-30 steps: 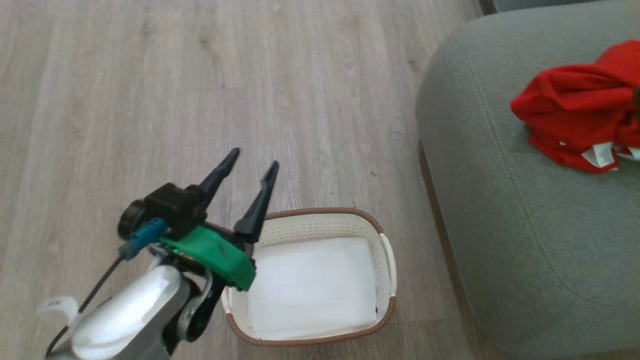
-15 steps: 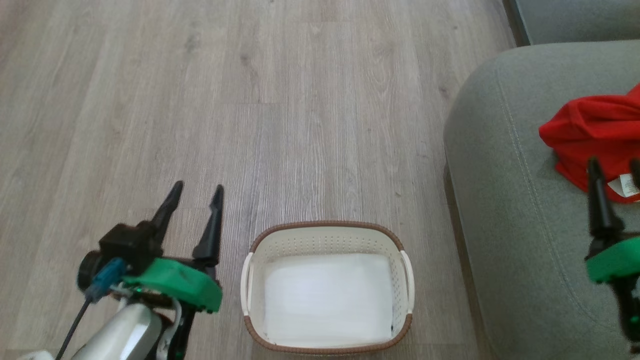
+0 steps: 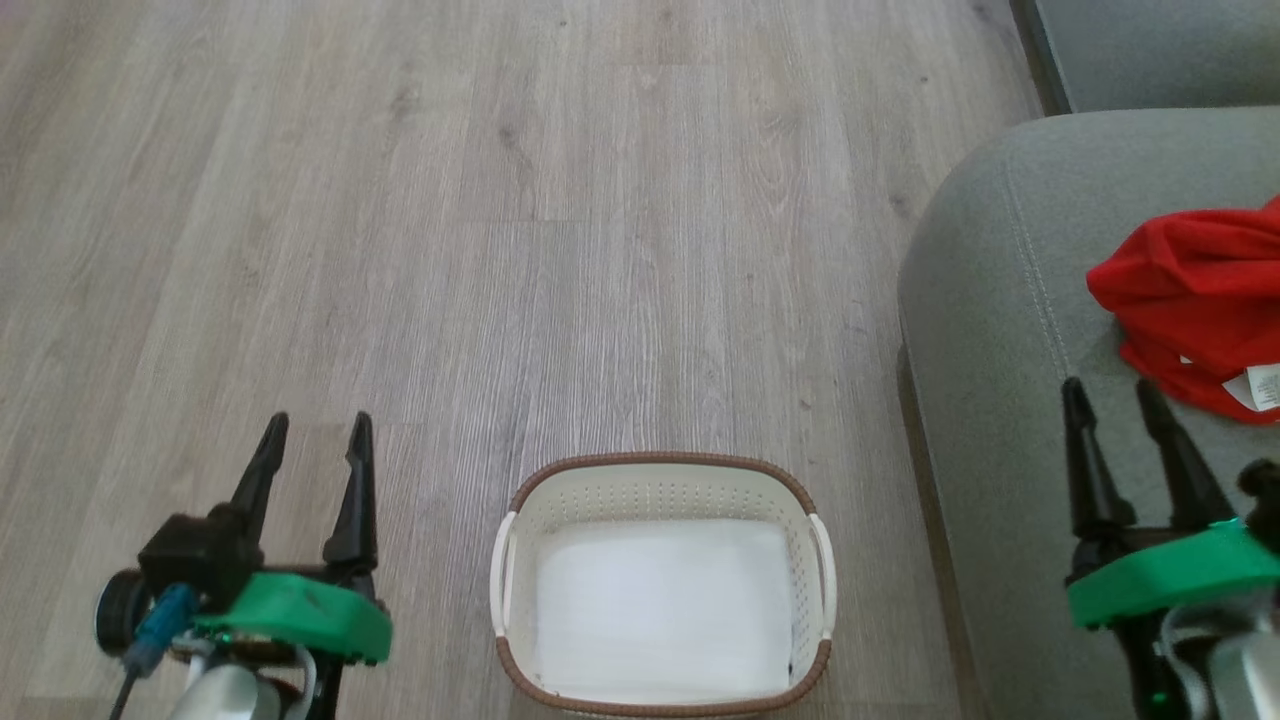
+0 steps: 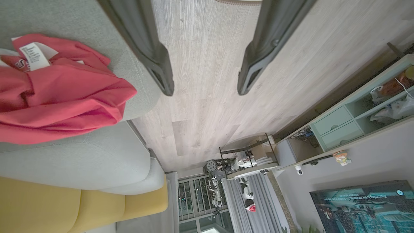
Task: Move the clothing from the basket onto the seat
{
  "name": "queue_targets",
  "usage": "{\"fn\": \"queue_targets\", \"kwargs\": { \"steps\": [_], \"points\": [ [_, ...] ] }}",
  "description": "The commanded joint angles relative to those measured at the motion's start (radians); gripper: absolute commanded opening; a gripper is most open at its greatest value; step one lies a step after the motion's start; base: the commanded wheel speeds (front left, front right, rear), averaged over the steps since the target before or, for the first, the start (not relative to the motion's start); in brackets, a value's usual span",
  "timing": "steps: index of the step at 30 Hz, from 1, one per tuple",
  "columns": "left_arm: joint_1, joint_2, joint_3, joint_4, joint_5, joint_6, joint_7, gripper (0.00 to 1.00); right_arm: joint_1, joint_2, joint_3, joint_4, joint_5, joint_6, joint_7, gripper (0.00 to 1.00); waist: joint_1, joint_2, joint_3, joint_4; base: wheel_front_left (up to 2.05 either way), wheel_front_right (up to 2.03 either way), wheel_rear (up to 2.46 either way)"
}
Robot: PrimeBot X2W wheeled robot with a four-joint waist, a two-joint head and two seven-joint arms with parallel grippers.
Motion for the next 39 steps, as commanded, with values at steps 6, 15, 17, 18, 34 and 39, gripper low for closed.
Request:
{"fn": "queue_targets", "kwargs": {
  "steps": [6,15,17,18,34,39],
  "points": [
    [0.012,-0.071,0.151,-0.004,0.086,-0.080,-0.009,1.00,0.019,-0.004,0.069,0.014,-0.034,0.000,-0.090,1.00,0.0001,-0.0001,-0.006,0.002,0.00,0.00,0.00],
    [0.025,-0.151,0.255,0.032,0.170,-0.172,-0.009,1.00,0.016,0.018,0.084,0.046,-0.058,0.000,-0.131,1.00,0.0001,-0.0001,0.002,-0.006,0.00,0.00,0.00],
    [0.023,-0.165,0.270,0.037,0.186,-0.186,-0.009,1.00,0.011,0.025,0.082,0.041,-0.063,0.000,-0.131,1.00,0.0001,-0.0001,0.004,-0.007,0.00,0.00,0.00],
    [0.021,-0.172,0.277,0.040,0.194,-0.193,-0.009,1.00,0.009,0.028,0.082,0.039,-0.065,0.000,-0.131,1.00,0.0001,-0.0001,0.005,-0.007,0.00,0.00,0.00],
    [0.016,-0.231,0.346,0.079,0.271,-0.261,-0.010,1.00,0.005,0.035,0.092,0.038,-0.065,0.000,-0.132,1.00,0.0001,-0.0001,0.004,-0.007,0.00,0.00,0.00],
    [0.011,-0.239,0.359,0.088,0.284,-0.270,-0.010,1.00,0.001,0.034,0.095,0.040,-0.062,0.000,-0.132,1.00,0.0001,-0.0001,0.006,-0.007,0.00,0.00,0.00]
  ]
}}
